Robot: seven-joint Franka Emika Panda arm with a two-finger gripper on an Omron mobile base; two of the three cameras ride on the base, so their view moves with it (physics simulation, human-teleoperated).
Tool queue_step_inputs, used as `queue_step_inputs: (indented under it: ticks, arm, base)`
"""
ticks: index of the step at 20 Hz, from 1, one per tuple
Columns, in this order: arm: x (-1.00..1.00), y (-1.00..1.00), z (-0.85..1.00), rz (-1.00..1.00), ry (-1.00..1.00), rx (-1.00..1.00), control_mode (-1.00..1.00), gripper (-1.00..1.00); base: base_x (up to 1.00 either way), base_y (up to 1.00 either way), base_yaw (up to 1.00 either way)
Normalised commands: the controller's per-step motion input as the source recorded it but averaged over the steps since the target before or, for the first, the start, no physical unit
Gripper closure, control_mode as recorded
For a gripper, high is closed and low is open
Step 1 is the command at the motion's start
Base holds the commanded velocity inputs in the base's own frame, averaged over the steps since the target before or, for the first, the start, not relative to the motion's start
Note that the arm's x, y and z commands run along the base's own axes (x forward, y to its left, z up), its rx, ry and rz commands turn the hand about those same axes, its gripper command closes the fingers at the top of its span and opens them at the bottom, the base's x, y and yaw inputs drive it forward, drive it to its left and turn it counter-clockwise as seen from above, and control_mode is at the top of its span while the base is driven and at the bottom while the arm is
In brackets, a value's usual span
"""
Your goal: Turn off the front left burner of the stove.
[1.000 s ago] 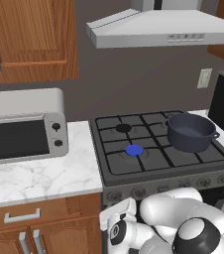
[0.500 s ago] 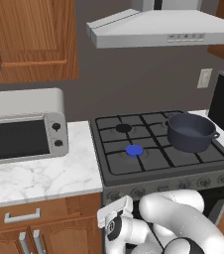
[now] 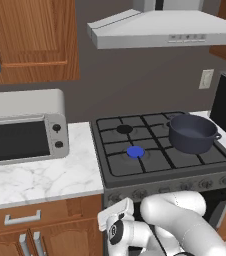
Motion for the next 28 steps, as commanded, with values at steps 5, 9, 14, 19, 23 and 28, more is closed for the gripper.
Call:
queue_step_inputs:
  ticks: [5, 9, 14, 19, 23, 28]
  arm:
    - [0.24, -0.42, 0.14, 0.02, 0.00, 0.00, -1.00, 1.00]
    - [0.21, -0.36, 0.23, 0.01, 0.01, 0.01, -1.00, 1.00]
    - [0.08, -0.38, 0.30, 0.00, 0.00, 0.10, -1.00, 1.00]
    - [0.00, -0.45, 0.38, 0.00, 0.00, 0.17, -1.00, 1.00]
    - [0.00, -0.40, 0.38, 0.00, 0.00, 0.21, -1.00, 1.00]
    - [0.02, -0.45, 0.40, 0.00, 0.00, 0.22, -1.00, 1.00]
  base:
    - [0.00, 0.00, 0.00]
    - [0.00, 0.00, 0.00]
    - [0.00, 0.00, 0.00]
    - [0.00, 0.00, 0.00]
    - [0.00, 0.00, 0.00]
    - [0.00, 0.00, 0.00]
